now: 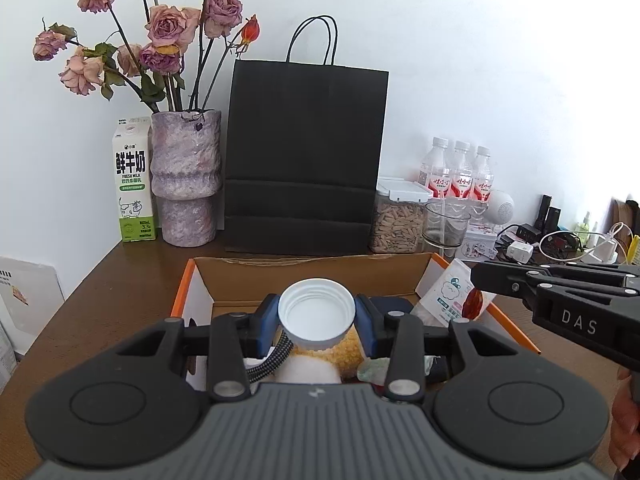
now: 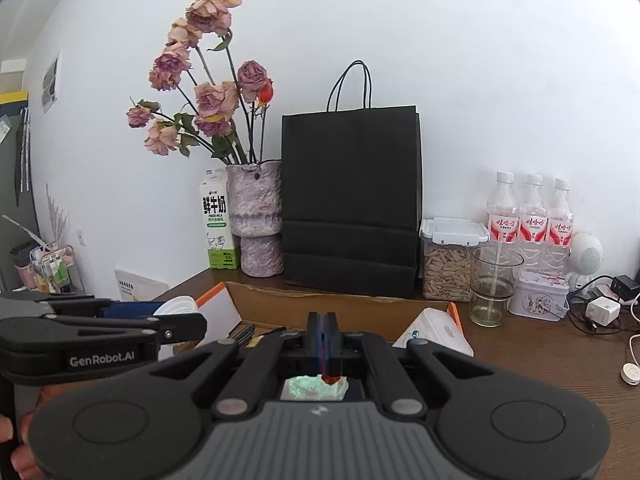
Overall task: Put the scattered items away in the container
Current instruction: 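Carry the white cap and orange item into the box and open both tools, then withdraw both tools from the box toward the small white cap and USB cable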
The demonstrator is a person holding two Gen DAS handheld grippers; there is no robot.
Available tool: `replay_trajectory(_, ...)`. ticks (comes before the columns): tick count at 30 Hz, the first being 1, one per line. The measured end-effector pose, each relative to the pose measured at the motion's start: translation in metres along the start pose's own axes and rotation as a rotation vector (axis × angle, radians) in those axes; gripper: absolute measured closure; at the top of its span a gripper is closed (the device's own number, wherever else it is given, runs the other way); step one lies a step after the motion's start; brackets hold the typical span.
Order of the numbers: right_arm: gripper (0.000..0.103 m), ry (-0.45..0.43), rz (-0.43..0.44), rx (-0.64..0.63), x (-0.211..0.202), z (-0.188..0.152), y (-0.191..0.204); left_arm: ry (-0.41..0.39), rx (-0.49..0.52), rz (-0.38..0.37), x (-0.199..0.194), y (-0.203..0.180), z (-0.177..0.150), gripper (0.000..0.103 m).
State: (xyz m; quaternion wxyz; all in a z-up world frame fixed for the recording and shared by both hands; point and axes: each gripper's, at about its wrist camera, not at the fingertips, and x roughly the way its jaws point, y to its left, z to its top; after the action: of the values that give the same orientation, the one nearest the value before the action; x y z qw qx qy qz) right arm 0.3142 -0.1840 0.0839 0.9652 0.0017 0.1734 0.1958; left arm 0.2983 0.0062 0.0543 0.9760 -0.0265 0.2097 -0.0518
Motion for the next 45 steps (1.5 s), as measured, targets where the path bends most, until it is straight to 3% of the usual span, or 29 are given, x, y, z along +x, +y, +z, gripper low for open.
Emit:
replay_trajectory(6,0.102,0.003,0.002,0.048,0.035,-0.001,-0.015,0.039,-0.013,0.026,0.035,0.005,-0.003,0.062)
replay_trajectory(13,0.102,0.051,0.029,0.003,0.057,-0.008,-0.012,0.059,-0.001,0.075,0.055,0.008,-0.008,0.062)
replay_trajectory(15,0.101,0.064,0.023,-0.002,0.059,-0.010,-0.012,0.051,0.005,0.087,0.054,0.009,-0.010,0.052)
replay_trajectory(17,0.096,0.073,0.018,-0.007,0.059,-0.011,-0.012,0.037,0.004,0.098,0.050,0.010,-0.010,0.014)
replay_trajectory(18,0.091,0.074,0.008,-0.011,0.058,-0.011,-0.012,0.020,0.003,0.110,0.047,0.010,-0.009,0.006)
replay_trajectory(20,0.059,0.080,-0.003,-0.013,0.054,-0.011,-0.011,-0.017,0.011,0.145,0.040,0.009,-0.008,0.000)
replay_trajectory(22,0.006,0.067,-0.027,-0.018,0.048,-0.009,-0.010,-0.032,0.023,0.155,0.036,0.009,-0.005,0.000)
replay_trajectory(23,0.000,0.053,-0.036,-0.020,0.045,-0.009,-0.010,-0.029,0.019,0.160,0.035,0.010,-0.004,0.000)
replay_trajectory(45,0.000,0.076,-0.085,-0.058,0.001,-0.023,0.005,-0.012,0.005,0.160,-0.002,0.006,-0.020,0.000)
